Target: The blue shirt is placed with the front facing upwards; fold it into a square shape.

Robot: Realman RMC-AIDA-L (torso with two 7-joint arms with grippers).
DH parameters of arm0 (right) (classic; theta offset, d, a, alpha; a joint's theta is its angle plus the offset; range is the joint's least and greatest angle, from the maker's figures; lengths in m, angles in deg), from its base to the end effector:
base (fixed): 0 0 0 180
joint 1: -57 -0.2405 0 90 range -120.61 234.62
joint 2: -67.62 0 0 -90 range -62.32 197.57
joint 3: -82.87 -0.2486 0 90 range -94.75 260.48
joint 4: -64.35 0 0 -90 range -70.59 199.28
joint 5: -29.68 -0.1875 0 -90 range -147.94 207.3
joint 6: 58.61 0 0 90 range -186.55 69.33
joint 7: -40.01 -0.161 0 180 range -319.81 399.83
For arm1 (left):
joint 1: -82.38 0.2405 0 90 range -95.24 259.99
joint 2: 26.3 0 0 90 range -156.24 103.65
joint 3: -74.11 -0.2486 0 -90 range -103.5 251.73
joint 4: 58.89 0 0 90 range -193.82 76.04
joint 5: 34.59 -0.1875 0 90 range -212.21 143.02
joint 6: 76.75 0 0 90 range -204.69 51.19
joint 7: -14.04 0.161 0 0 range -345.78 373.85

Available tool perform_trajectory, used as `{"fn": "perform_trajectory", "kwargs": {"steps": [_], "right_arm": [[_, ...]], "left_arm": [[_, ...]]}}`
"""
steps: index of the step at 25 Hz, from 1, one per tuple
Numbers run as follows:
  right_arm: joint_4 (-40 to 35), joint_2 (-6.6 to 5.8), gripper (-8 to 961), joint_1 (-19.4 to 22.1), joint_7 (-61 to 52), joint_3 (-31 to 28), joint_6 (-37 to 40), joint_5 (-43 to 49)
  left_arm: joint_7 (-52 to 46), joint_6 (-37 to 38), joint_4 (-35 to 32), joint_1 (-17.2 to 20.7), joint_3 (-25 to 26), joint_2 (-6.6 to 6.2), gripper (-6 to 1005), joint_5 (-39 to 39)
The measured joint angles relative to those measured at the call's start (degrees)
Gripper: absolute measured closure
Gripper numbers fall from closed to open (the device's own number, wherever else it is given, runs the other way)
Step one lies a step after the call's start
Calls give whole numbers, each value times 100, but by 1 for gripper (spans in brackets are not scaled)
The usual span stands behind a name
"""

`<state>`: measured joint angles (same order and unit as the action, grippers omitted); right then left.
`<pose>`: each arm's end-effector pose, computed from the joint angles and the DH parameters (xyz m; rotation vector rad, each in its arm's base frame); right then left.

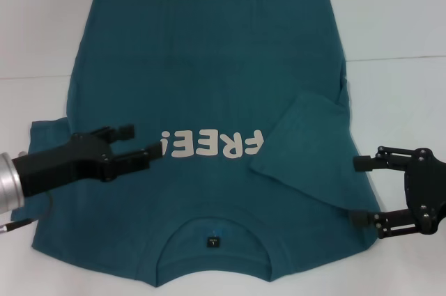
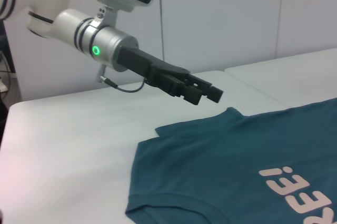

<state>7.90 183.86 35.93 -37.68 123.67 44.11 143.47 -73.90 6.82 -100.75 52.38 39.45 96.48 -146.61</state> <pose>0.2518 0.2778 0.0481 -2.7887 0.3368 0.5611 -0.2304 0.3346 -0.0056 -2.5030 -0.8304 -0.8135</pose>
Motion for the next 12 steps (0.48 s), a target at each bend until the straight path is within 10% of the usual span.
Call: {"fn": "perform_trajectory", "kwargs": {"steps": [12], "right_arm": [[109,145,9,9,49,-12,-533,21]], "left_arm": [[-1888,-592,-1132,448,-3,69,137,-809]]}}
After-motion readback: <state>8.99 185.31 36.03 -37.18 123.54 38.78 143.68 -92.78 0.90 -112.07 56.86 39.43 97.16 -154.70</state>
